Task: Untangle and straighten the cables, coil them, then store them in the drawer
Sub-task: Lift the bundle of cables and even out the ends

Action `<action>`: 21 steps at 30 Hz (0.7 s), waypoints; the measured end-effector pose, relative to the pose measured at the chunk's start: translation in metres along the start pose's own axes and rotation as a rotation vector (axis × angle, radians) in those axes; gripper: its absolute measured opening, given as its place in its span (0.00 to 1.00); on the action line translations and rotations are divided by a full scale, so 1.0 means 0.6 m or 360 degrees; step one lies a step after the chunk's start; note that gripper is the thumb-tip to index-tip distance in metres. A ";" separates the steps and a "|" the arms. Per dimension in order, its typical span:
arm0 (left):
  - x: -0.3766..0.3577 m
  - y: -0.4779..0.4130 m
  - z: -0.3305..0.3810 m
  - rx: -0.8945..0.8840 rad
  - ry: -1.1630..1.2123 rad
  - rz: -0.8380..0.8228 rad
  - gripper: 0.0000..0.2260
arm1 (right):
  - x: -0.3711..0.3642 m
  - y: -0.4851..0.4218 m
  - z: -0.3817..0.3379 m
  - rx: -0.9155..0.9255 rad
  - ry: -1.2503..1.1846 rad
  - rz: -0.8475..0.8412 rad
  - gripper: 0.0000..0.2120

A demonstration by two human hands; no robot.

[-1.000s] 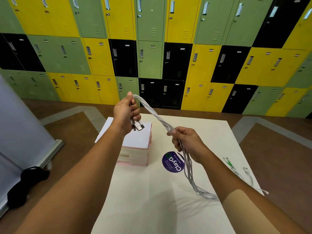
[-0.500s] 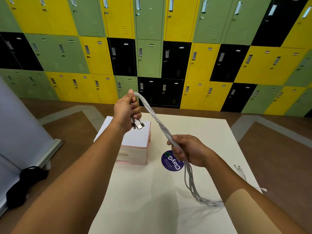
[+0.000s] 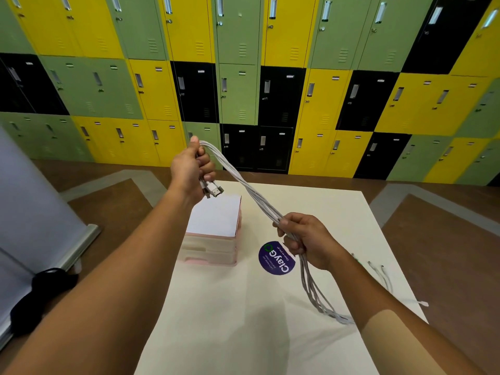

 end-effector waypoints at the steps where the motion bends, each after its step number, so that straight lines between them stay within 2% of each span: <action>1: -0.001 0.002 -0.003 0.0006 -0.0008 -0.0002 0.18 | 0.005 -0.001 0.001 0.0004 0.0093 0.0078 0.09; 4: -0.001 0.005 -0.007 0.0017 0.0008 -0.0001 0.18 | 0.008 -0.006 0.002 0.0000 0.0312 0.0211 0.13; 6: 0.000 0.006 -0.010 0.0023 0.0019 0.0008 0.18 | 0.005 -0.005 0.003 -0.0055 0.0243 0.0208 0.16; 9: 0.003 0.008 -0.012 0.0029 0.0016 0.0015 0.18 | -0.006 0.005 0.003 -0.0203 -0.0003 -0.0022 0.14; 11: 0.005 0.007 -0.011 0.0028 0.0028 0.0025 0.18 | -0.007 0.011 0.002 -0.0130 -0.0072 -0.0152 0.08; 16: 0.017 0.007 -0.005 0.0021 -0.0018 0.0065 0.17 | 0.018 0.013 -0.006 0.0142 0.0055 0.0129 0.07; 21: 0.007 0.003 -0.002 0.0008 0.0004 0.0045 0.18 | 0.020 0.008 0.000 0.0003 0.0550 0.0344 0.13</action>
Point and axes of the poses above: each hand's wrist, its own y-axis away from the middle knuckle, its own x-axis out of the back of the hand, z = x × y, the point moved 3 cm from there along -y, towards the middle knuckle, and after that the axes turned 11 degrees about -z, right-handed, at the moved point
